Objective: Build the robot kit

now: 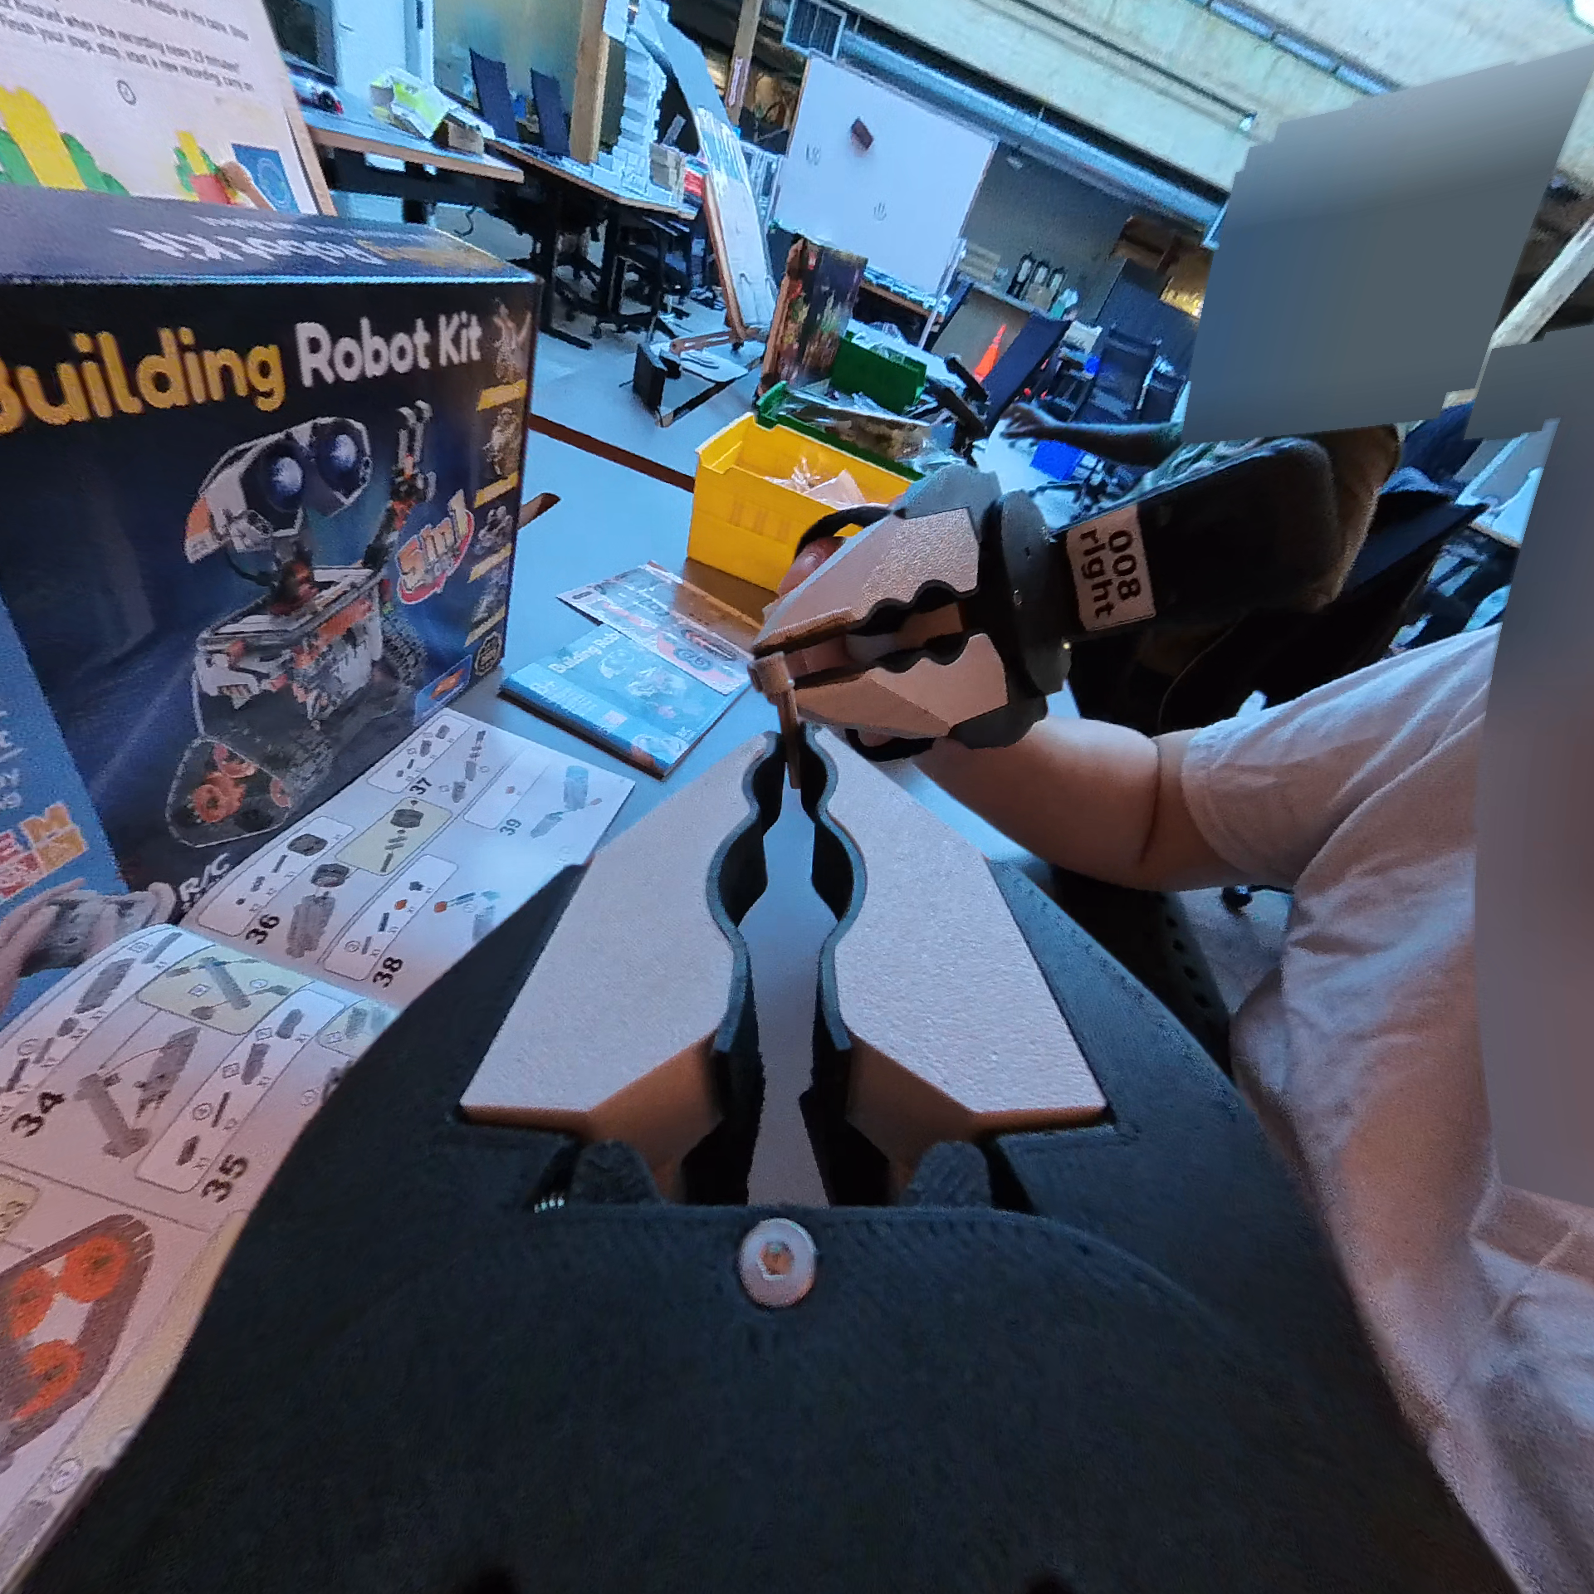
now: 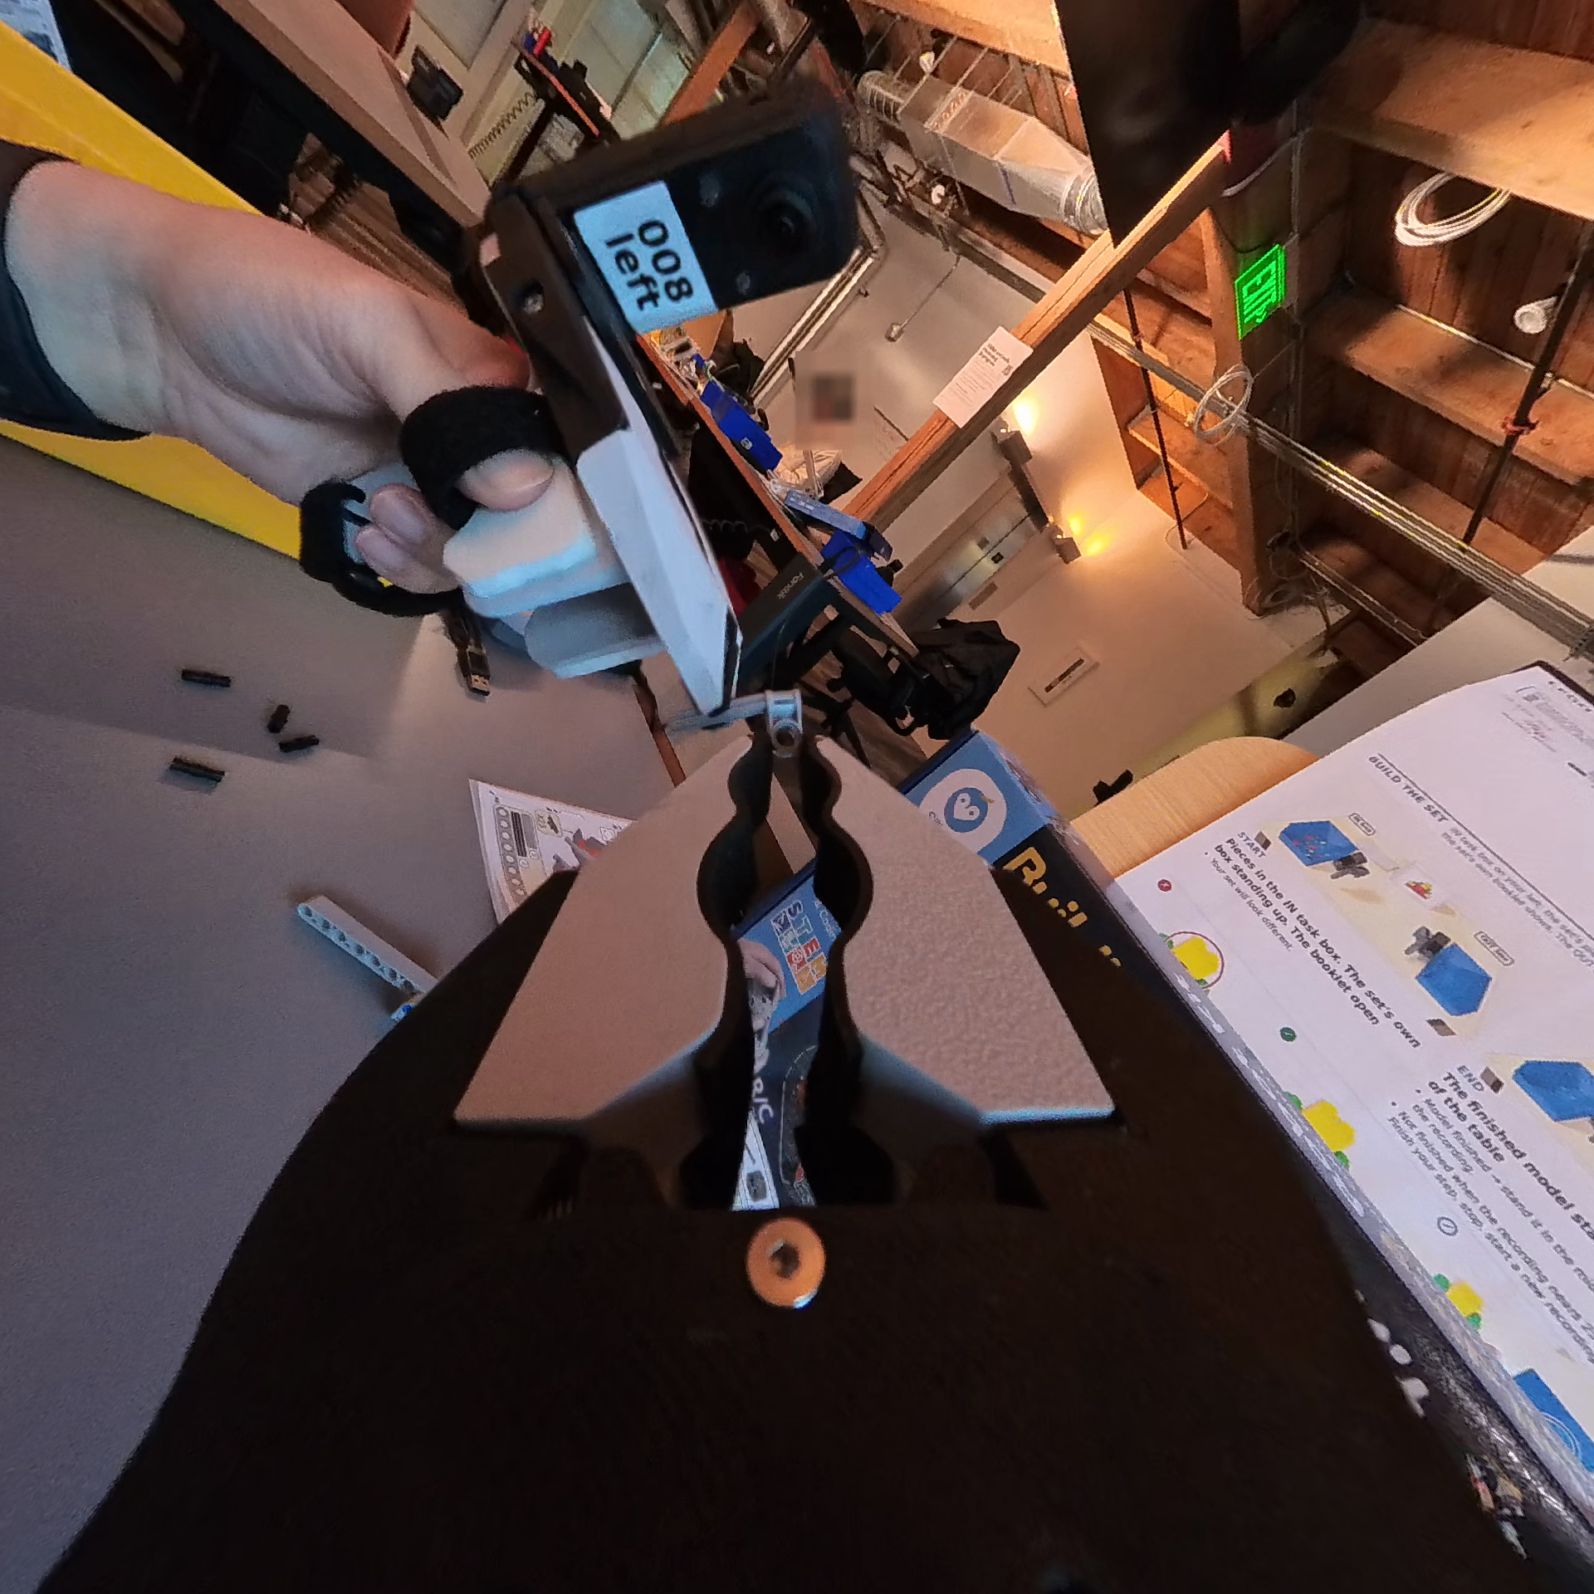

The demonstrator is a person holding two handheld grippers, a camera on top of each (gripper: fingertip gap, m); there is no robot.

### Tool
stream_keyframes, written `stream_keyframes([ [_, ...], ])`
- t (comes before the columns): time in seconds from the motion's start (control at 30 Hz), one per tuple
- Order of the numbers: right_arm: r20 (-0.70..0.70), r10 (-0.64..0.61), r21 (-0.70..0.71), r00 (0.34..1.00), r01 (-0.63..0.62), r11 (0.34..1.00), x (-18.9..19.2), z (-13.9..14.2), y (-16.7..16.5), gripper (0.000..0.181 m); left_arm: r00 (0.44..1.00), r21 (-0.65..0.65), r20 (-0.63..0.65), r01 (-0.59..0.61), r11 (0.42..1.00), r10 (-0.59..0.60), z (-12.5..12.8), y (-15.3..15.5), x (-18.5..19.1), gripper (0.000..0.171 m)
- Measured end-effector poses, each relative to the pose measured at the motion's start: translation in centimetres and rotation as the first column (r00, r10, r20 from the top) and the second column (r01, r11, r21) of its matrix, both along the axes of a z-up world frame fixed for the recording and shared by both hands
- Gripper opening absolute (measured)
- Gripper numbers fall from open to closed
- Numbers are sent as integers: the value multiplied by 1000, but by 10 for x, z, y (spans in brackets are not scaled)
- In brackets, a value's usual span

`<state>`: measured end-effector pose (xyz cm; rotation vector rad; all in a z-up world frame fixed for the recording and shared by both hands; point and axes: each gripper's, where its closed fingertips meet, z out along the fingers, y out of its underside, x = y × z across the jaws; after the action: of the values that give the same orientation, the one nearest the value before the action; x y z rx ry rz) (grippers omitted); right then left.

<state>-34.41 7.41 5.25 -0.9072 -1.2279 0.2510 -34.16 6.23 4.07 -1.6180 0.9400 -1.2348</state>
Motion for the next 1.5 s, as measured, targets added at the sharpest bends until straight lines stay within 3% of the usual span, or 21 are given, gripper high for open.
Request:
stream_keyframes([
  [0.37, 71, 52, -44, 996, -49, 998, -4, -19, -1, 5, 998, -253, 2, 62, 965, -64, -18, -2, -3, 1],
  [0.53, 33, 146, -176, 989, -138, 975, -2, -26, -1, 5, 991, -370, 73, 133, 919, -115, -22, -4, -3, 0],
  [0.77, -53, 161, -417, 986, -168, 893, -7, -40, 9, 5, 991, -435, 109, 118, 893, -78, -28, 6, -8, 0],
  [0.9, -17, 135, -432, 991, -129, 892, -11, -48, 12, 5, 995, -469, 84, 94, 878, -62, -36, 9, -10, 0],
  [1.17, -65, 176, -486, 982, -185, 854, -13, -50, 9, 4, 967, -589, 234, 226, 776, -104, -36, 7, -12, 0],
  [1.5, 153, 221, -341, 963, -159, 926, -11, -68, -1, 4, 984, -603, 56, 169, 779, -171, -61, -3, -13, 0],
])
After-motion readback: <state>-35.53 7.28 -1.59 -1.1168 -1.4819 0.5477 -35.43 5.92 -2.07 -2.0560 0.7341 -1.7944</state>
